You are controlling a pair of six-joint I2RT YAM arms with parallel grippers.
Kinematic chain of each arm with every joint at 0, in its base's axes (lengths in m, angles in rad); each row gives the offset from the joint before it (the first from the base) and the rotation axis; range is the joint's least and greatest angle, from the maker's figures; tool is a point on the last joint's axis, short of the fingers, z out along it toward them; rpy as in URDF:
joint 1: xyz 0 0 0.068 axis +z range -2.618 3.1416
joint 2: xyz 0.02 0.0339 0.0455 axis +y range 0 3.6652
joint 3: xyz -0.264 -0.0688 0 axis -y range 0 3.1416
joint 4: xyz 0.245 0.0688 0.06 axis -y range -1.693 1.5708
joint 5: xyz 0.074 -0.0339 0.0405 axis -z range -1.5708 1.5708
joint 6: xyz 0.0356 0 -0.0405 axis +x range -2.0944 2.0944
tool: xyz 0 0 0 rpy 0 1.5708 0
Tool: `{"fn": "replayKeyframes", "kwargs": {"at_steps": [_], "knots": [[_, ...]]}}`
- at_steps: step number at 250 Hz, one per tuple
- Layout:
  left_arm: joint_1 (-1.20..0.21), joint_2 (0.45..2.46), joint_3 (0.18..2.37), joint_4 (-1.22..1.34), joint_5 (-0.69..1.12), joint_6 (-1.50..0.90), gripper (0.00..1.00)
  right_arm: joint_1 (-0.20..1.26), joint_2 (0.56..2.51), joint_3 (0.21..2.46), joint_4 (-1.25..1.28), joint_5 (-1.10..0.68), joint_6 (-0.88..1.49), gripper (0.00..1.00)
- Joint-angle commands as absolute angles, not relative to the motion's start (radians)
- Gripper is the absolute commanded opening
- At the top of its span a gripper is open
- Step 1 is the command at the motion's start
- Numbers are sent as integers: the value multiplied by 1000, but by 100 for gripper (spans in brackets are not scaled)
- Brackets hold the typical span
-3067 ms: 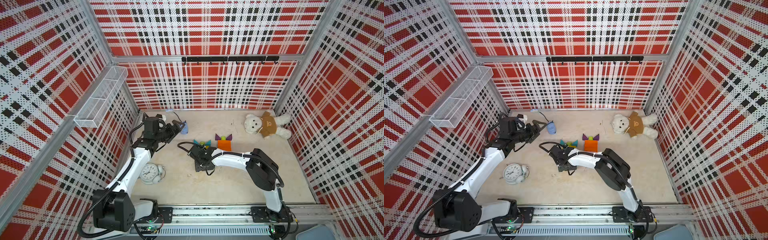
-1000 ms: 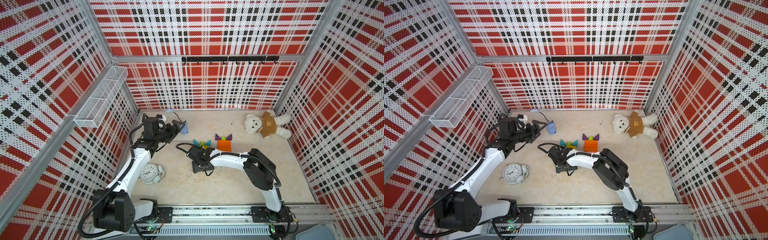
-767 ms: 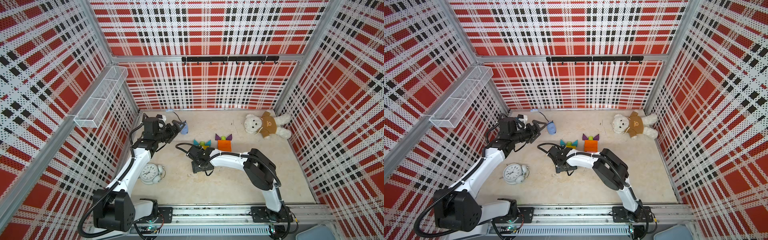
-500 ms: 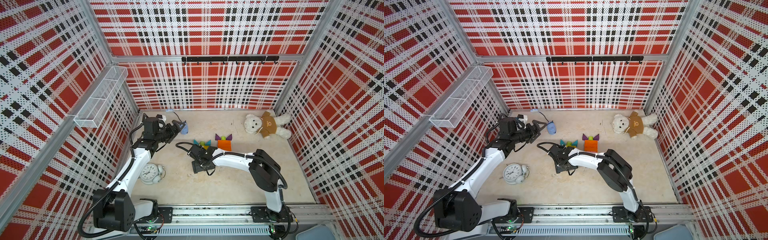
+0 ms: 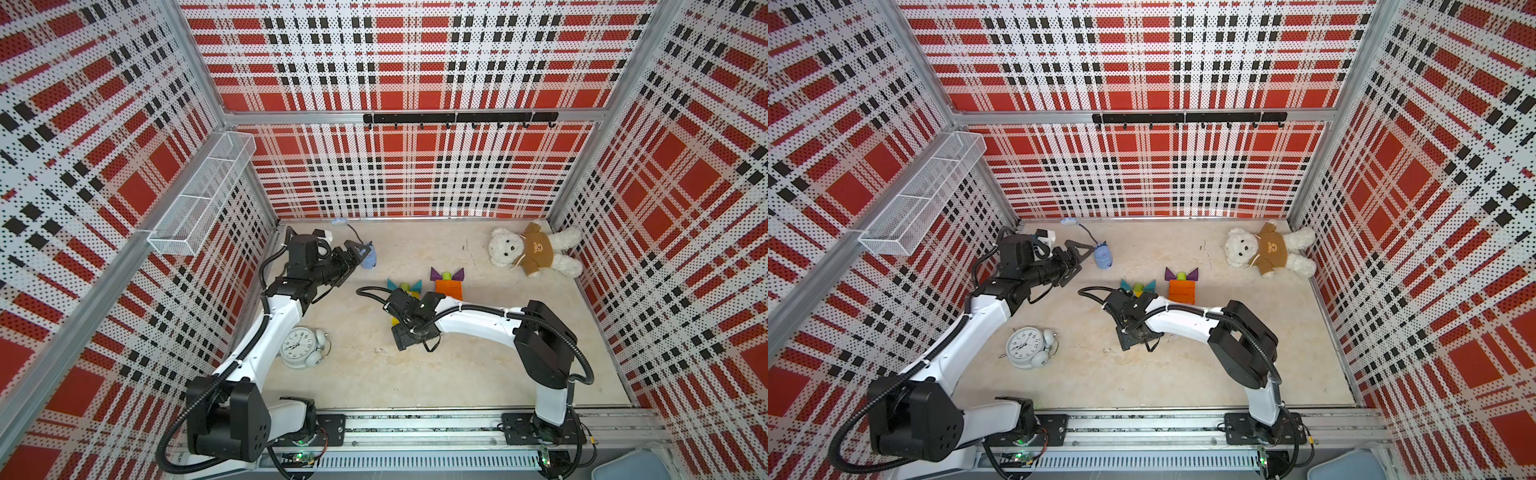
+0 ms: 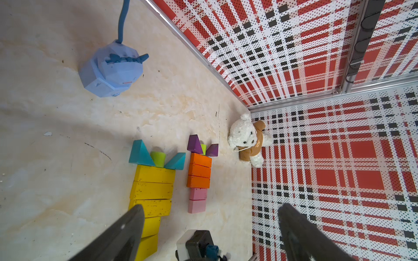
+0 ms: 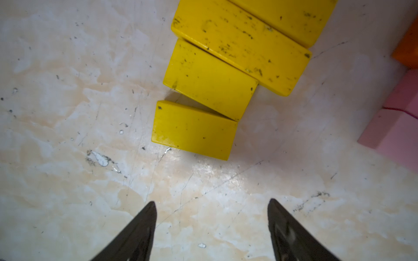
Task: Assemble a carrot with building blocks
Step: Assemble the building block at the center of the board.
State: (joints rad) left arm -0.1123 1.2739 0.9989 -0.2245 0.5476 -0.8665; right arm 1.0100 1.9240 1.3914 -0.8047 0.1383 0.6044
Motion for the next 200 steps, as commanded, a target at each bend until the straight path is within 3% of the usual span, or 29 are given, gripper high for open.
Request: {"fn": "replayKeyframes", "kwargs": {"at_steps": [1, 200], "knots": [[-104, 1282, 994, -199, 559, -864, 94, 999, 1962, 1401, -782, 121, 589, 80], [-99, 1274, 993, -199, 560, -868, 95, 968, 2031, 1436, -727, 122, 686, 80]]}}
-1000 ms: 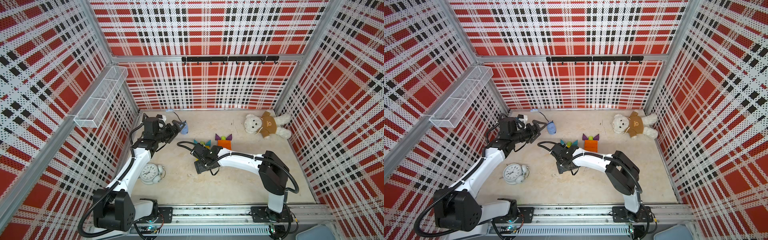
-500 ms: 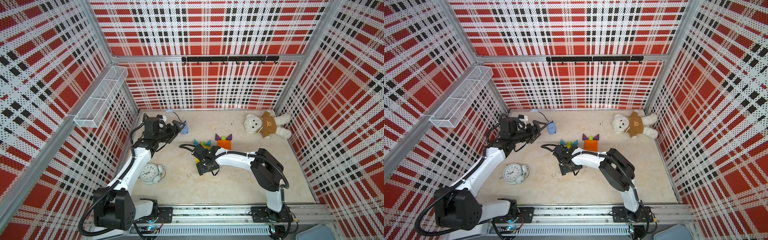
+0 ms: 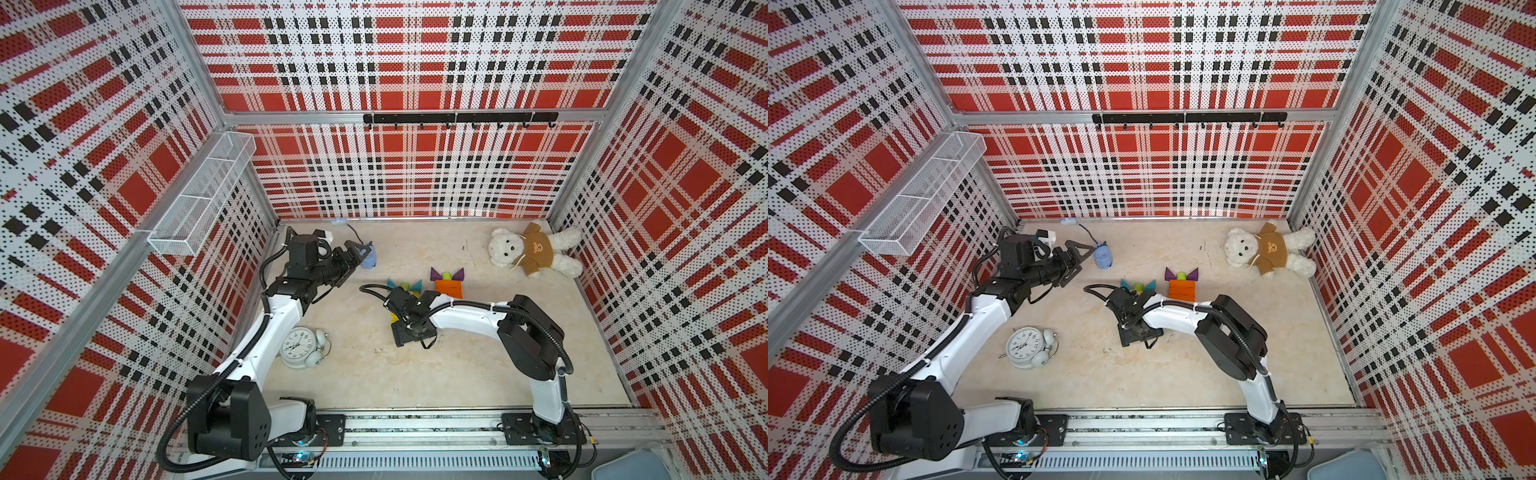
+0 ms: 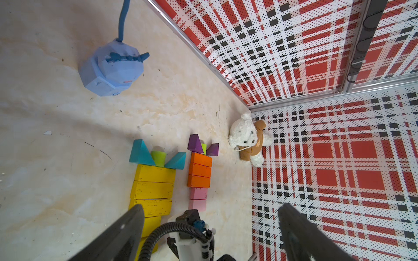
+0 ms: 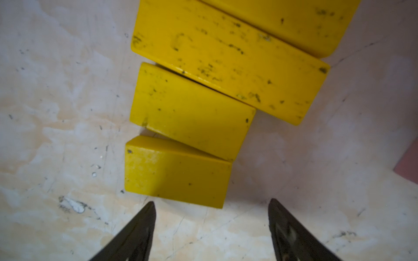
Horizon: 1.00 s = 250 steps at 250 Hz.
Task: Assemble a carrot with building blocks
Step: Assemble the building block at the center of the board.
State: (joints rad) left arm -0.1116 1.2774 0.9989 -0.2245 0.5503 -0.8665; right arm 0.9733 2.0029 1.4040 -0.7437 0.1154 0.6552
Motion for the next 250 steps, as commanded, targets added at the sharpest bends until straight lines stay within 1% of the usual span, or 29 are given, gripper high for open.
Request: {"fn": "replayKeyframes", "kwargs": {"at_steps": [1, 159, 212, 250], "knots": [[-99, 1273, 993, -199, 561, -868, 95, 968, 2032, 1435, -727, 122, 687, 80], [-99, 1281, 992, -199, 562, -867, 95, 951, 2043, 1457, -729, 133, 684, 80], [-100, 1286, 993, -199, 563, -867, 95, 951, 2039, 1452, -726, 113, 660, 80], [-99, 1287, 993, -199, 566, -867, 95, 953, 2012, 1433, -710, 87, 619, 77]]}}
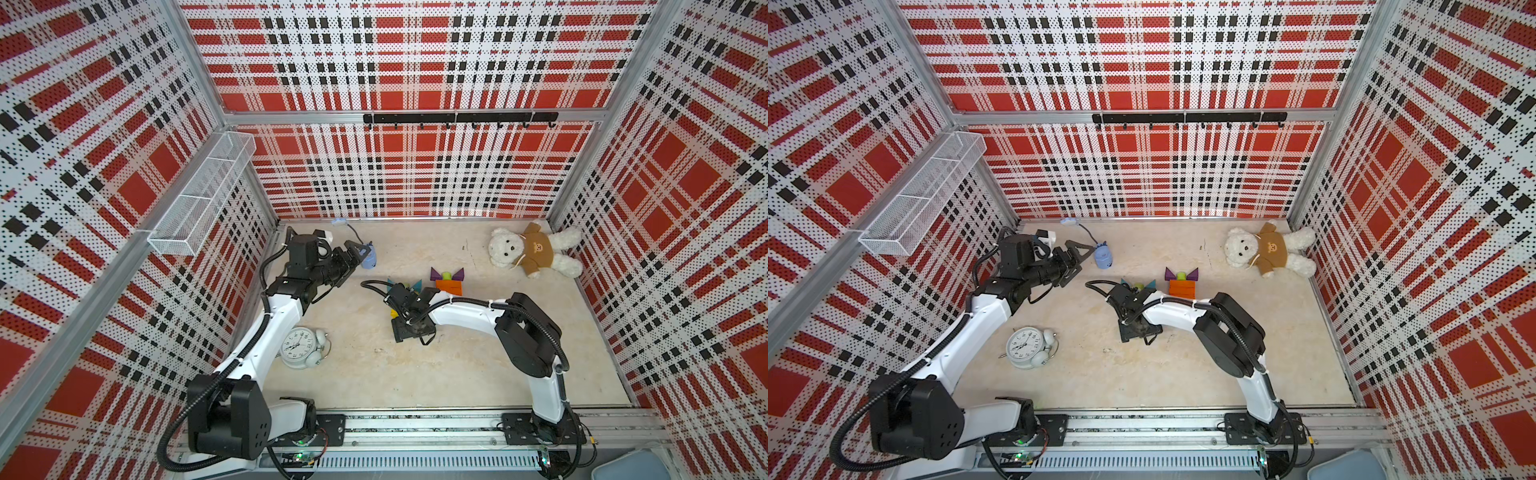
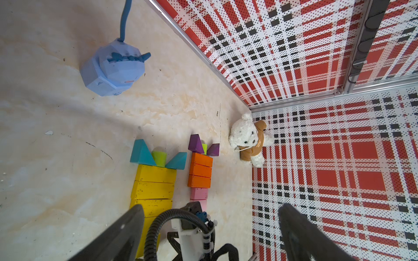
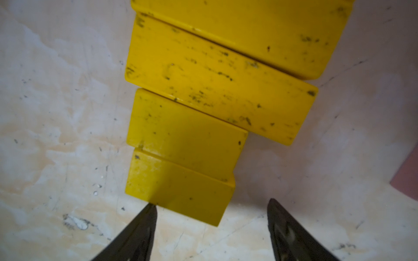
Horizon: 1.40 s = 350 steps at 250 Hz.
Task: Assemble a carrot with building blocks
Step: Assemble the building block at the center of the board.
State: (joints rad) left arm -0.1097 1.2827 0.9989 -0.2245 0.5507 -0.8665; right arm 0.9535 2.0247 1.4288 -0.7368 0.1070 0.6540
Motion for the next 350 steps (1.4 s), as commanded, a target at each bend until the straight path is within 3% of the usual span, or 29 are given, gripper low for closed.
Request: {"fn": "replayKeyframes", "kwargs": {"at_steps": [1, 112, 296, 350], "knots": [[-100, 1287, 993, -199, 565, -867, 95, 953, 2011, 1432, -708, 86, 618, 77], [-98, 1294, 994, -199, 562, -865, 95, 957, 2019, 1453, -673, 33, 614, 70], [-99, 1301, 995, -199, 568, -865, 95, 957, 2031, 1478, -685, 50, 616, 70], [-99, 1302, 996, -199, 571, -864, 95, 957, 1931, 1442, -693, 85, 613, 72]]}}
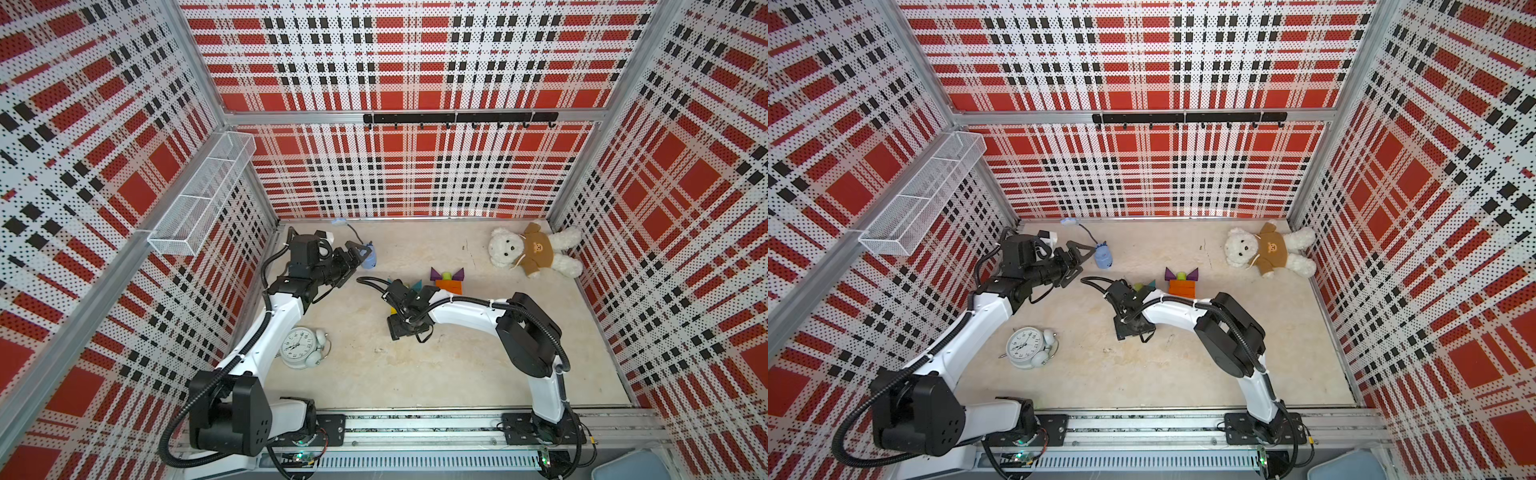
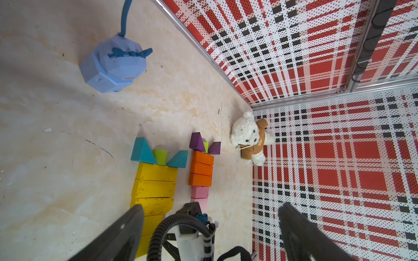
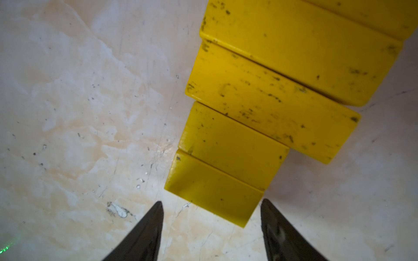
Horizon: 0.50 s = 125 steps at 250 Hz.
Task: Assemble a carrot with building blocks
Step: Assemble the building block at the center of the board, then reset both arms
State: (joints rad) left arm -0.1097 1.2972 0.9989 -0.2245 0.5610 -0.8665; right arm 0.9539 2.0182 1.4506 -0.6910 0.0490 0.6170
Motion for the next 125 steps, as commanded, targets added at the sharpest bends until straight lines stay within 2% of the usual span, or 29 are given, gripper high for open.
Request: {"fn": "replayKeyframes", "kwargs": {"at_steps": [1, 36, 43, 54, 57, 59, 79, 91, 125], "knots": [[-99, 1302, 996, -199, 571, -864, 95, 957, 1928, 1443, -694, 88, 613, 72], [-99, 1298, 1010, -199, 581, -837, 97, 952, 1765, 1442, -713, 161, 546, 78], [-97, 1292, 1015, -199, 583, -825, 100, 948, 1725, 1444, -716, 179, 530, 82], [-97, 1281, 1024, -199, 585, -802, 99, 947, 1658, 1438, -708, 230, 504, 89], [-97, 1276, 1028, -200, 585, -795, 100, 946, 1639, 1435, -701, 243, 493, 98], [-99, 1273, 1029, -201, 585, -791, 100, 945, 1626, 1431, -695, 249, 485, 100], [-111, 1227, 1057, -236, 540, -710, 99, 942, 1503, 1396, -635, 333, 409, 100], [-145, 1187, 1097, -319, 430, -623, 100, 939, 1438, 1376, -606, 398, 371, 100], [-321, 1077, 1175, -501, -27, -397, 100, 932, 1291, 1276, -473, 498, 261, 100]]}}
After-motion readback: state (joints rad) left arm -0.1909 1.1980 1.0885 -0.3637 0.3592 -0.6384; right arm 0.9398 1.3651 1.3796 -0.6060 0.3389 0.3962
